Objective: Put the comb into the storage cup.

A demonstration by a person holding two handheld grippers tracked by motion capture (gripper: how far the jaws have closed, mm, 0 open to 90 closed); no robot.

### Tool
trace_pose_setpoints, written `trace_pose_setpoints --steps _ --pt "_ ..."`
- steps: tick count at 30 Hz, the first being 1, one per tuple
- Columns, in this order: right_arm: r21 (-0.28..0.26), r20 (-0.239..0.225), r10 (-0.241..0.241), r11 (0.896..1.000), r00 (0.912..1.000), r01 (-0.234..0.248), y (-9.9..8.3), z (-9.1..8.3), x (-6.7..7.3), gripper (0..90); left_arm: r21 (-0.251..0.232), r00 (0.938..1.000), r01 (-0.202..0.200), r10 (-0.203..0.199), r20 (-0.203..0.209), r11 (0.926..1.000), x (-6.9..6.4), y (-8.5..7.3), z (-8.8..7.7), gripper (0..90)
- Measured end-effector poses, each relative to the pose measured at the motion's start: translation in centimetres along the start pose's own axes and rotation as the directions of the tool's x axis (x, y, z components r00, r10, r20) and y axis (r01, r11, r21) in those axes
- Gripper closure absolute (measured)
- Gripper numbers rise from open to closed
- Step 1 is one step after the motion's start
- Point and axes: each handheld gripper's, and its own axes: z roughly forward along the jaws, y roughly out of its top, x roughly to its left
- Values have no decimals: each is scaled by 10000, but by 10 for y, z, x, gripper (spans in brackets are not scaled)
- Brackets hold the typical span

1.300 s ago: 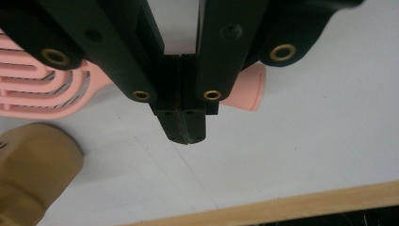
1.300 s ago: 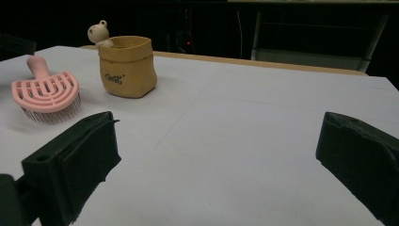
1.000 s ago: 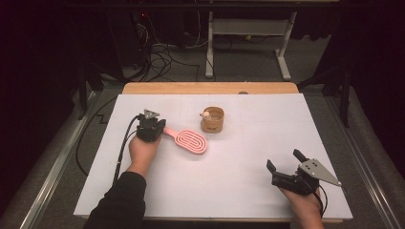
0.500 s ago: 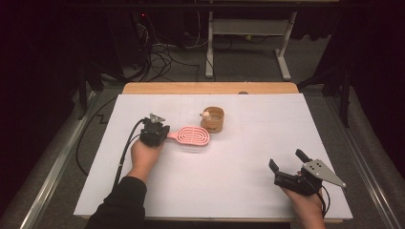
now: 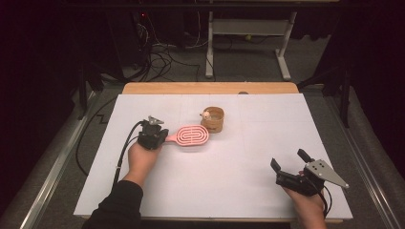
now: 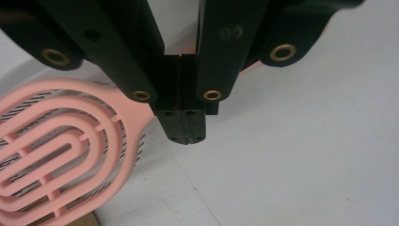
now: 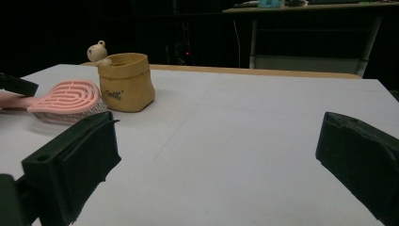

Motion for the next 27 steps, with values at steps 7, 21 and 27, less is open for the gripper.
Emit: trace_pose_setpoints --steps 7,21,27 --pt "9 6 -10 10000 10000 10 0 0 1 1 155 10000 48 -47 -72 9999 13 -3 -5 890" --pt "88 46 -48 10000 10000 47 -1 1 1 2 288 9994 -75 65 349 9996 21 -4 -6 890" --pt "202 104 -37 9998 9999 35 -3 2 2 2 321 9985 -100 82 542 9994 23 -5 -6 890"
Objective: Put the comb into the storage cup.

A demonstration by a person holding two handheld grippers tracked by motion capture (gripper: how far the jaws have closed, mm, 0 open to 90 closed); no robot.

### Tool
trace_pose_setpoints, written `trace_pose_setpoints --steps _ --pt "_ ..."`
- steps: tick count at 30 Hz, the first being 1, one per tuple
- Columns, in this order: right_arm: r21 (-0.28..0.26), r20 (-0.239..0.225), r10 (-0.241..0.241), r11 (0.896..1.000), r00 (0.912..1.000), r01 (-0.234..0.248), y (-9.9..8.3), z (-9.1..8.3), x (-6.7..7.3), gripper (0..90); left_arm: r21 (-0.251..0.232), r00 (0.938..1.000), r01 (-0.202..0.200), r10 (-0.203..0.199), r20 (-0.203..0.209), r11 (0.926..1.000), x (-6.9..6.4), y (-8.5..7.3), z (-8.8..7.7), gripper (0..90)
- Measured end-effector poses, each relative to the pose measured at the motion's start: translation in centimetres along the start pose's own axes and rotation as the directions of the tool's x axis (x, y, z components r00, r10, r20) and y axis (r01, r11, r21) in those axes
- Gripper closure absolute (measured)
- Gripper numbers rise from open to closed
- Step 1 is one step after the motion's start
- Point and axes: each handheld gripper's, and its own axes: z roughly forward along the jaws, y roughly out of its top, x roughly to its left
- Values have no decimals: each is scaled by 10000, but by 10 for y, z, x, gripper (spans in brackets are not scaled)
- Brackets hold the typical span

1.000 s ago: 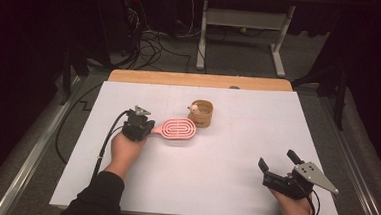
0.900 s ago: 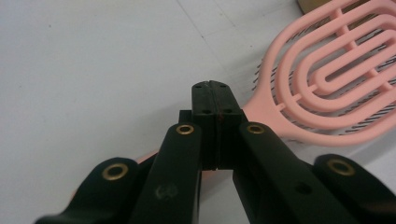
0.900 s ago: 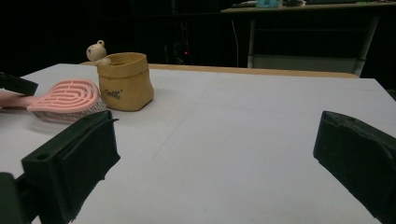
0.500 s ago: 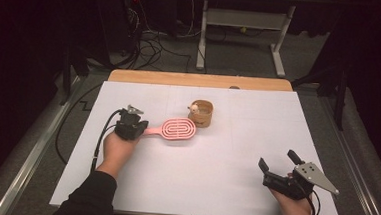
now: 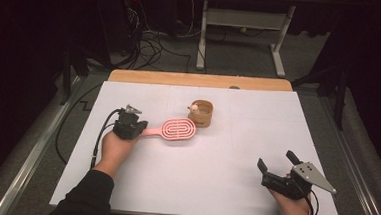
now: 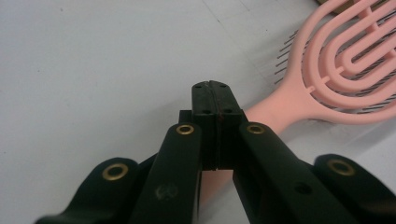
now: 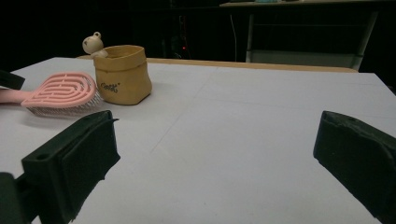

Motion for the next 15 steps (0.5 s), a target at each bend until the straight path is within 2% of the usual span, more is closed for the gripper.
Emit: trace_pose_setpoints --steps 2,9,13,15 --pt "-9 -12 31 10000 10000 -31 0 0 0 2 59 9999 15 -16 136 10000 1 0 0 890" --pt "17 -55 1 10000 10000 -1 -1 2 0 1 295 9999 -127 124 96 9995 2 2 9 890" --pt "18 -58 -2 10000 10000 2 -1 2 0 2 366 9998 -18 10 212 9993 1 1 10 890" --pt "15 -55 17 10000 10000 -17 -1 1 0 2 491 9996 -195 186 200 9986 1 1 8 890"
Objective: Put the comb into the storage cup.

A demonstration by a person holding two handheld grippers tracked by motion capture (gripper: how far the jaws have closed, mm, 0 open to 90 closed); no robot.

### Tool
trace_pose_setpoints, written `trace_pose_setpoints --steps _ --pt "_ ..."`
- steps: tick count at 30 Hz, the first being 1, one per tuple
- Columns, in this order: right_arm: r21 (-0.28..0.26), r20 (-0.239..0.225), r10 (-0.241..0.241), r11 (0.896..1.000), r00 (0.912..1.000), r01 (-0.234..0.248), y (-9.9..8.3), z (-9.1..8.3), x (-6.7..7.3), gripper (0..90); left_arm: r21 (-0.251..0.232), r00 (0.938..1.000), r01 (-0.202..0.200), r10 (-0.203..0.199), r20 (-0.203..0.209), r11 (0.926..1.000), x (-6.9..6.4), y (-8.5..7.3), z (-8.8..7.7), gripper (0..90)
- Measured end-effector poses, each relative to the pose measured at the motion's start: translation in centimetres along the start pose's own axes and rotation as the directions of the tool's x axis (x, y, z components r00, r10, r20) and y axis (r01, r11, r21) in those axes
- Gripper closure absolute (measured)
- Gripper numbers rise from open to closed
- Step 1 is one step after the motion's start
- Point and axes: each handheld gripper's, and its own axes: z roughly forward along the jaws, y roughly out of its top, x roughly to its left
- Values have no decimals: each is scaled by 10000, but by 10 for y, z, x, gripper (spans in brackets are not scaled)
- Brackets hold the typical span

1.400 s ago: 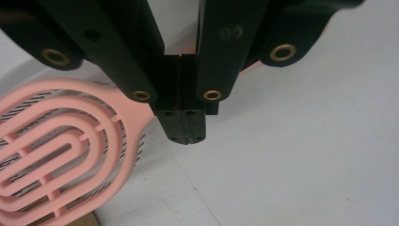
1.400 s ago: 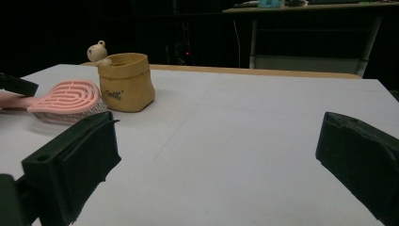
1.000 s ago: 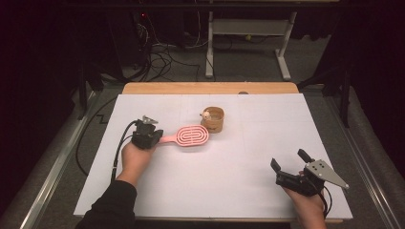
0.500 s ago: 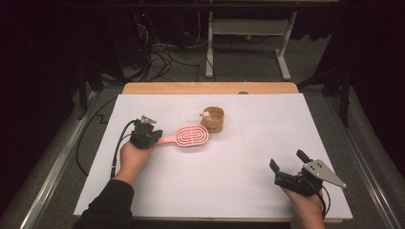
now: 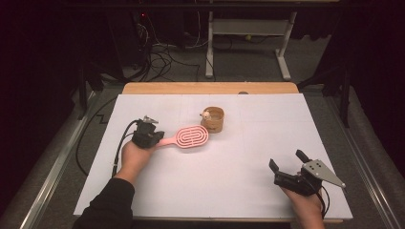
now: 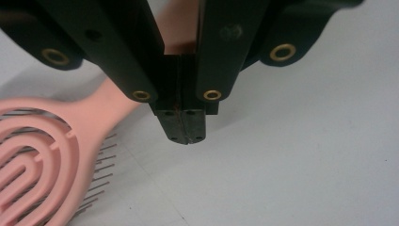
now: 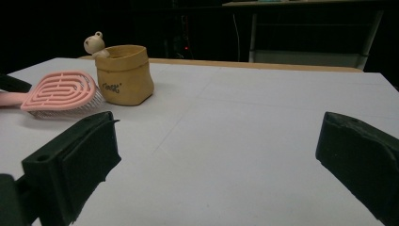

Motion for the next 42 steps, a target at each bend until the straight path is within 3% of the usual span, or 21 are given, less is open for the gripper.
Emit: trace_pose_setpoints --steps 6,11,22,31,42 --pt "-72 5 46 10000 10000 -46 1 -2 -1 2 306 9996 -194 199 -177 9993 3 -4 -8 890" --pt "-114 20 113 9999 9999 -113 2 -3 -1 2 287 9996 -271 273 -64 9992 6 -11 -17 890" --pt "-78 48 136 9999 9999 -136 1 -3 -1 2 142 9995 269 -271 153 9995 20 -28 -20 890" --pt "-74 41 172 9998 9998 -172 1 -3 -1 2 35 9982 317 -318 518 9995 17 -35 -25 890" --pt "-106 7 242 9997 9997 -242 1 -3 -1 2 -515 9942 393 -339 1019 9979 4 -44 -35 890"
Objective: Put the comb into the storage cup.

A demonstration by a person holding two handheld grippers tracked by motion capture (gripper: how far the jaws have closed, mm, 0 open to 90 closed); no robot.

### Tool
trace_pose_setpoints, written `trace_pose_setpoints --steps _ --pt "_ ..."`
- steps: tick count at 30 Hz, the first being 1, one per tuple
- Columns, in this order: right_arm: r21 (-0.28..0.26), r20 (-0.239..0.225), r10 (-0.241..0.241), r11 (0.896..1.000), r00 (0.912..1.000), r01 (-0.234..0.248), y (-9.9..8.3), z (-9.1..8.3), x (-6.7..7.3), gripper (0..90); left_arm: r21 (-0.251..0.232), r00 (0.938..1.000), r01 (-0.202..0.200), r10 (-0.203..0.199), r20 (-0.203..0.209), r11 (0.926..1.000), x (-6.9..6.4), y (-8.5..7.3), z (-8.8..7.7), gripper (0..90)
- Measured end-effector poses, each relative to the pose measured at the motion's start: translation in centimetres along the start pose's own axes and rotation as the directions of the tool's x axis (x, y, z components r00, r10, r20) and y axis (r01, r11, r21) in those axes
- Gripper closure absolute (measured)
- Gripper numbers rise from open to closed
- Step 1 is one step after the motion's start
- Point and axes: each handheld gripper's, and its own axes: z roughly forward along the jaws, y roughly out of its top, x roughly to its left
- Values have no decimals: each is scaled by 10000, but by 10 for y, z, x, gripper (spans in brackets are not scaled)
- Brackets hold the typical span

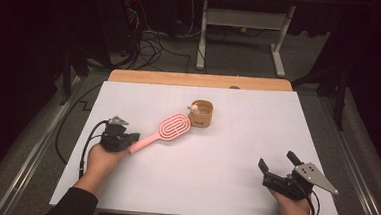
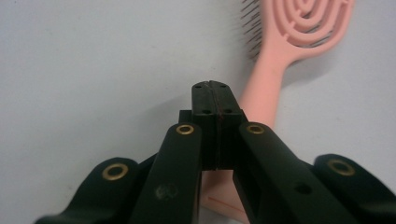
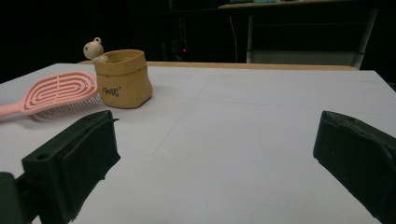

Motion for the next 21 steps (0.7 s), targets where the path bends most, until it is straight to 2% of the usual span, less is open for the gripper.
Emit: trace_pose_setpoints --steps 2,6,12,17,21 --pt "-7 13 -37 10000 10000 37 0 0 0 2 -25 10000 -45 45 -71 10000 -2 -1 -1 890" --pt "-40 18 -31 10000 10000 31 1 -1 1 3 -200 9999 107 -106 39 9997 -4 -7 -2 890" --pt "17 6 -57 10000 10000 57 0 0 1 2 -423 9999 71 -75 -109 9991 -6 -12 -4 889" --pt "14 -6 -105 9999 9999 105 0 0 2 2 -1094 9994 170 -202 -284 9939 -6 -18 -11 889" --pt "18 -17 -131 9999 9999 131 0 1 3 2 -1467 9996 219 -244 -151 9889 -7 -24 -14 888"
